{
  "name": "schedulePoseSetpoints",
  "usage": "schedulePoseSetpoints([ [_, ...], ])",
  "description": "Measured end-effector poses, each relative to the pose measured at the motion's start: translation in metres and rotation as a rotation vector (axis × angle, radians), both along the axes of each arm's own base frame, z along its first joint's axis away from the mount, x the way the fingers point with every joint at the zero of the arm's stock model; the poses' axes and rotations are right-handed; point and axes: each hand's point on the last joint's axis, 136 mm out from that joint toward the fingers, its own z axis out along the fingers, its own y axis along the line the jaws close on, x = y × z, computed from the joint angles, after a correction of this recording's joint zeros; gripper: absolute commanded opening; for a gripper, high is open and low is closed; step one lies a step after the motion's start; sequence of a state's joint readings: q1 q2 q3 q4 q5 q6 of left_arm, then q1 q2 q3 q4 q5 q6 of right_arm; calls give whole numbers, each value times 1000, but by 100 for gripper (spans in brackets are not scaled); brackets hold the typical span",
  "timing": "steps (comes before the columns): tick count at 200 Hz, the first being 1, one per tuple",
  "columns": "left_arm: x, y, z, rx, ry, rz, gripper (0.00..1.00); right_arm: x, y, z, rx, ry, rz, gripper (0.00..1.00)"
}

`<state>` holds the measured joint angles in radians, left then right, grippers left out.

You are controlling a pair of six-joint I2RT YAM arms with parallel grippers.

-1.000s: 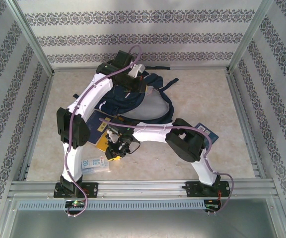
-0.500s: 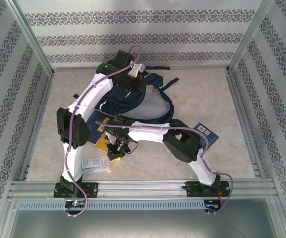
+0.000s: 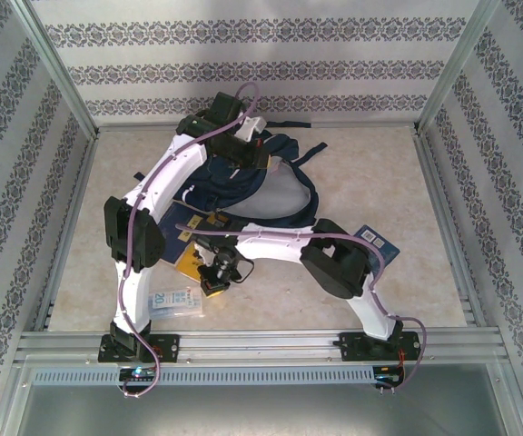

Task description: Pack the student bag

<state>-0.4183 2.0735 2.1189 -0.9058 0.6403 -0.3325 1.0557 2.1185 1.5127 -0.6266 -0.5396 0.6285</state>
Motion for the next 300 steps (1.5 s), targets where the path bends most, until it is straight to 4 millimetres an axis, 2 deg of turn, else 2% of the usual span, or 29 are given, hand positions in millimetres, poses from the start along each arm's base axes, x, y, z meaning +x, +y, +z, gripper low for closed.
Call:
schedulePoseSetpoints([
  [52,2,3,1,-13,8,7,0,11,-27,26,32,-12,-50,0],
  [113,2,4,2,-22,13,6,0,38,-60,72,105,-94,-87,0],
  [131,2,3,3,-26,13,5,0,59,-79,64,110,-83,-170,0],
  [149,3,3,3,-29,11,7,0,79,-96,43,91,-46,-257,0],
  [169,4,4,4,-32,12,8,0,86,-97,21,91,-3,-298,0],
  [194,4,5,3,-33,14,8,0,83,-93,9,108,21,-307,36],
  [221,4,4,2,-36,16,6,0,83,-91,6,133,15,-313,49],
  [256,4,4,0,-36,18,5,0,80,-92,-2,162,13,-308,51],
  [286,4,4,0,-36,18,5,0,75,-82,0,250,57,-314,46],
  [300,4,5,0,-35,18,7,0,75,-75,2,299,79,-316,41],
])
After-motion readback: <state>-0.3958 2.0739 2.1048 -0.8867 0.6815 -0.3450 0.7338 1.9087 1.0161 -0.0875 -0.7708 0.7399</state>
